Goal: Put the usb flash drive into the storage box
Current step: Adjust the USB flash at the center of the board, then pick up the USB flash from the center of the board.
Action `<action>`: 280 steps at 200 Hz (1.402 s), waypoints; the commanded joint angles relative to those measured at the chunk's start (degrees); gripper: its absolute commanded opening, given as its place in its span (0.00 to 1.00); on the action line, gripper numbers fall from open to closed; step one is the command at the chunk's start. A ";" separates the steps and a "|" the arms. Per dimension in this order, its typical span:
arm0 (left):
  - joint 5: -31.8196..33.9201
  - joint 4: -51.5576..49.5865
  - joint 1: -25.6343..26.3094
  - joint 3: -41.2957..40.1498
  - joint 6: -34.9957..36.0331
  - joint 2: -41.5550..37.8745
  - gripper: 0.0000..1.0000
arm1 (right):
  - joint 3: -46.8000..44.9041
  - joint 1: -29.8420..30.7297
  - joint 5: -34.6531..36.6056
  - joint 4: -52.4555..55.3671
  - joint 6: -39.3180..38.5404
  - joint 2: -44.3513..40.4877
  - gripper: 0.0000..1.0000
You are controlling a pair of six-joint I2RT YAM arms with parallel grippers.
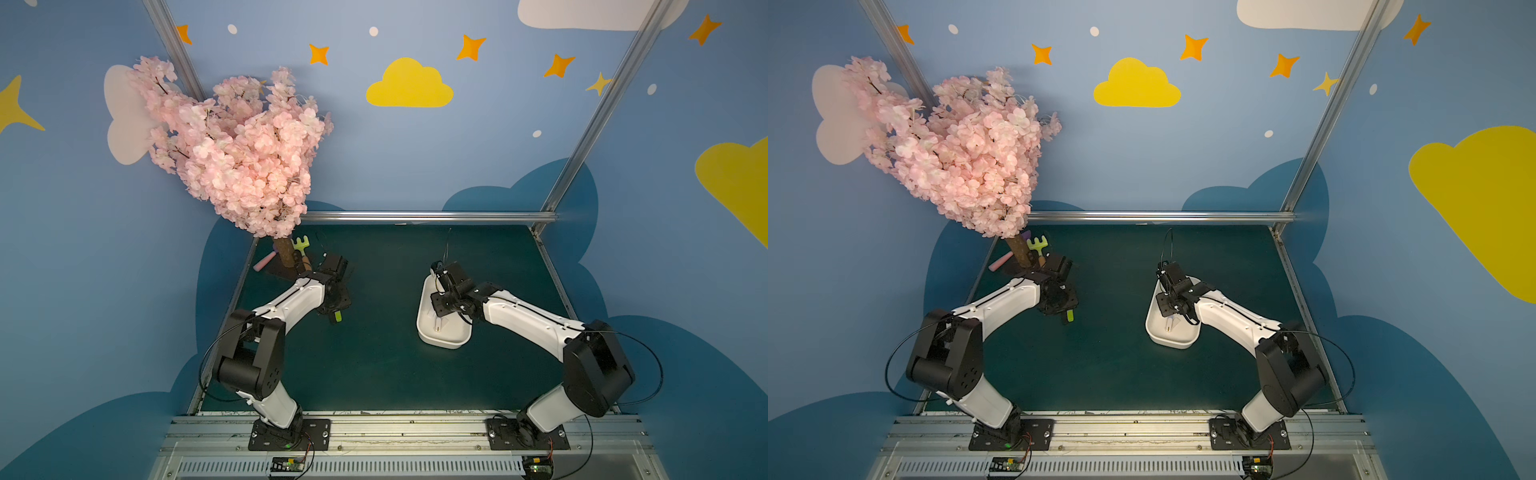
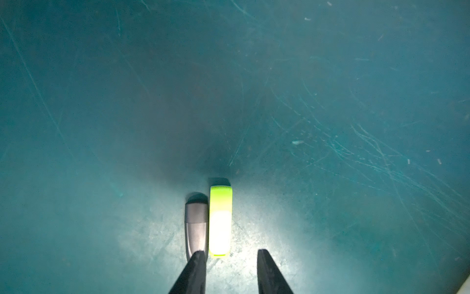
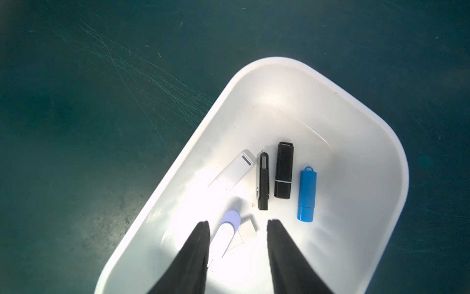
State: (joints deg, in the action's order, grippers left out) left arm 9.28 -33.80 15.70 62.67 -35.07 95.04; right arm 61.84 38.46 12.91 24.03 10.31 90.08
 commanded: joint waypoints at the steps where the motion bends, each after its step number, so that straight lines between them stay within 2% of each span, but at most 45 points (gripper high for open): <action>1: 1.06 -2.49 -0.50 0.88 0.93 1.56 0.38 | 1.74 0.19 0.49 0.95 0.55 0.72 0.42; 32: 3.64 -3.64 -0.98 0.40 0.63 3.21 0.37 | 1.96 0.23 0.54 1.07 0.58 0.91 0.42; 100: 1.05 -1.09 -1.55 -2.81 0.88 5.93 0.35 | 2.38 0.30 0.55 1.54 0.59 1.50 0.42; 189: 1.04 0.83 -4.59 -10.16 0.22 2.83 0.33 | 2.50 0.26 0.62 1.85 0.66 1.41 0.42; 239: -0.24 -0.18 -4.64 -8.63 1.30 4.88 0.33 | 2.47 0.30 0.86 1.98 0.60 1.28 0.42; 280: 1.03 -4.79 -3.78 -3.11 2.29 9.95 0.28 | 2.83 0.39 0.89 2.25 0.66 1.67 0.42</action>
State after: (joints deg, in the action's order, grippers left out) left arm 8.62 -32.23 11.70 58.98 -34.00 100.51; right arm 62.81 38.48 12.93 24.69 10.33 91.15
